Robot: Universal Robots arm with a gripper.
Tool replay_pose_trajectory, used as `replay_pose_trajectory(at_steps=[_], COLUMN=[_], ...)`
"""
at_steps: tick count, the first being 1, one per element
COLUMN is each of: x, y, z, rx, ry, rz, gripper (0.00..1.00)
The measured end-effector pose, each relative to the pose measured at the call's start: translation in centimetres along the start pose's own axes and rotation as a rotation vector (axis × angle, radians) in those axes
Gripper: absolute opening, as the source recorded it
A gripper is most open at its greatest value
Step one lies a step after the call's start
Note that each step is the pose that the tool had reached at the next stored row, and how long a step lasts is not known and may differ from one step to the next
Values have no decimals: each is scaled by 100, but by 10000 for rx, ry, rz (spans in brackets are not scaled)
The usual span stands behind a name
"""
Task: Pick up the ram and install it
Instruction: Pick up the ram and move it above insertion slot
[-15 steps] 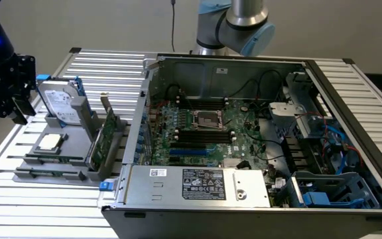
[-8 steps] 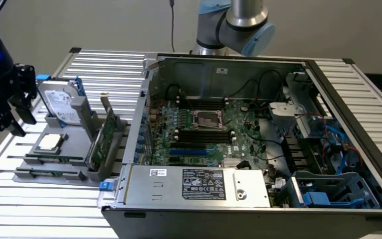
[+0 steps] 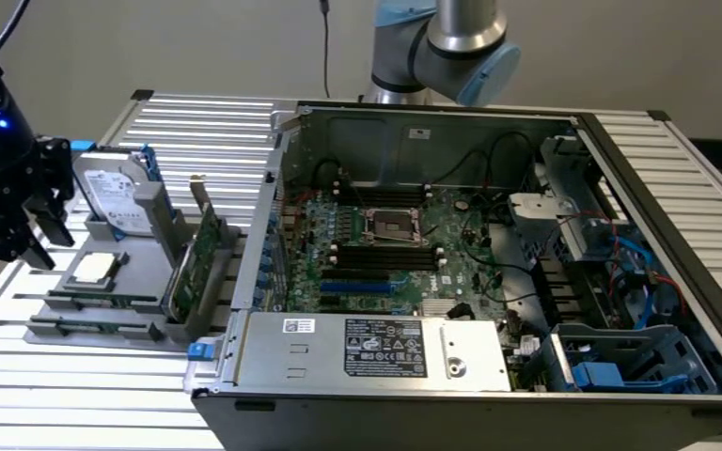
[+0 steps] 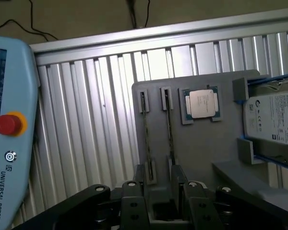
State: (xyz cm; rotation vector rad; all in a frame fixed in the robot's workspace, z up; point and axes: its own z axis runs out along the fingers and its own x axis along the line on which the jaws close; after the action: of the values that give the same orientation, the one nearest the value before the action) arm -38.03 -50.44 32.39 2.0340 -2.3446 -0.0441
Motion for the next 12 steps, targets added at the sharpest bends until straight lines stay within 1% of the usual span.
replay_pose_trajectory(at_steps=[4,6,12], x=[-1,-1,-2], y=[-4,-5,-10], z=[73,108,217], rx=[6,6,7], ry=[22,29,35], rz=[-498,-658,-750], gripper=[36,36,36])
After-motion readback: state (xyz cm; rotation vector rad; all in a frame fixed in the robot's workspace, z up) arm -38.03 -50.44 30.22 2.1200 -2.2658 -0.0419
